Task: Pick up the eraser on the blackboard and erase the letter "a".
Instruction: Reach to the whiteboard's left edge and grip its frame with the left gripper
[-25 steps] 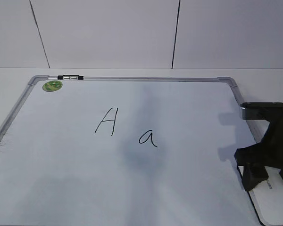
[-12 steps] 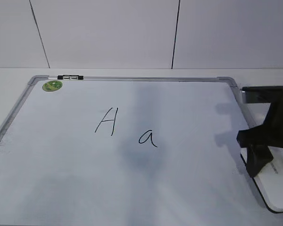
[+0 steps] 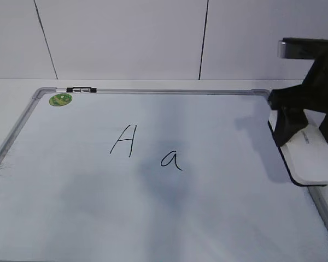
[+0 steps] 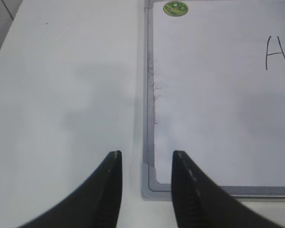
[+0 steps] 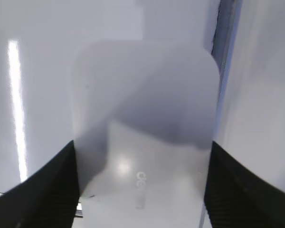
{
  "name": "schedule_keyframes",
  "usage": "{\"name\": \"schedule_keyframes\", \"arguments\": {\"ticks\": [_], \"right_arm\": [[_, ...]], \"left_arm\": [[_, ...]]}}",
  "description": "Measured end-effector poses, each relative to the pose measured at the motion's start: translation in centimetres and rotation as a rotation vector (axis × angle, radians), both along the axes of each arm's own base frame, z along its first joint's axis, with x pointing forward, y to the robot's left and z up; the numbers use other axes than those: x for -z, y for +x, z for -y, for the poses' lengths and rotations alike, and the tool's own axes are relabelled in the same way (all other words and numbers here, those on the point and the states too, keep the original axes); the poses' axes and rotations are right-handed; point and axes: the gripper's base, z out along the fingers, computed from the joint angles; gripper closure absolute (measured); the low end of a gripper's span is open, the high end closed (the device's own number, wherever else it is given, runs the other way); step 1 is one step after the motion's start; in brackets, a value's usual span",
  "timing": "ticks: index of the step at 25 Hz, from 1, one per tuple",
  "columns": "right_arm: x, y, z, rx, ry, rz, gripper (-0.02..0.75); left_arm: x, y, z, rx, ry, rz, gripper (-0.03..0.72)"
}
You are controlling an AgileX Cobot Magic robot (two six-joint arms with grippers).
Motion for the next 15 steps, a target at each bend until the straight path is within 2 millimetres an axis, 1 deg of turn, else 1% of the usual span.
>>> {"name": "schedule_keyframes", "arguments": {"ticks": [3,5,8,15], "right_arm": [[-0.7,0.2,0.0,0.000,0.005,0.019,0.208],[-0.7,0.2,-0.1,0.001,0.011,0.018,0.208],[-0.7,0.2,-0.2,0.003,0.019,0.016,0.209],[-0.8,0.1,-0.3,0.007,0.037,0.011,0.209]], "left_arm": [[-0.5,2.2,0.1,0.002,-0.005,-0.077,0.433],[-0.8,3.9,0.1,-0.002,-0.012,-0.136,0.433],[-0.9,7.0,0.3,-0.002,-0.035,-0.236,0.434],[-0.3,15.2,0.7,-0.003,-0.053,-0.433,0.435]]}}
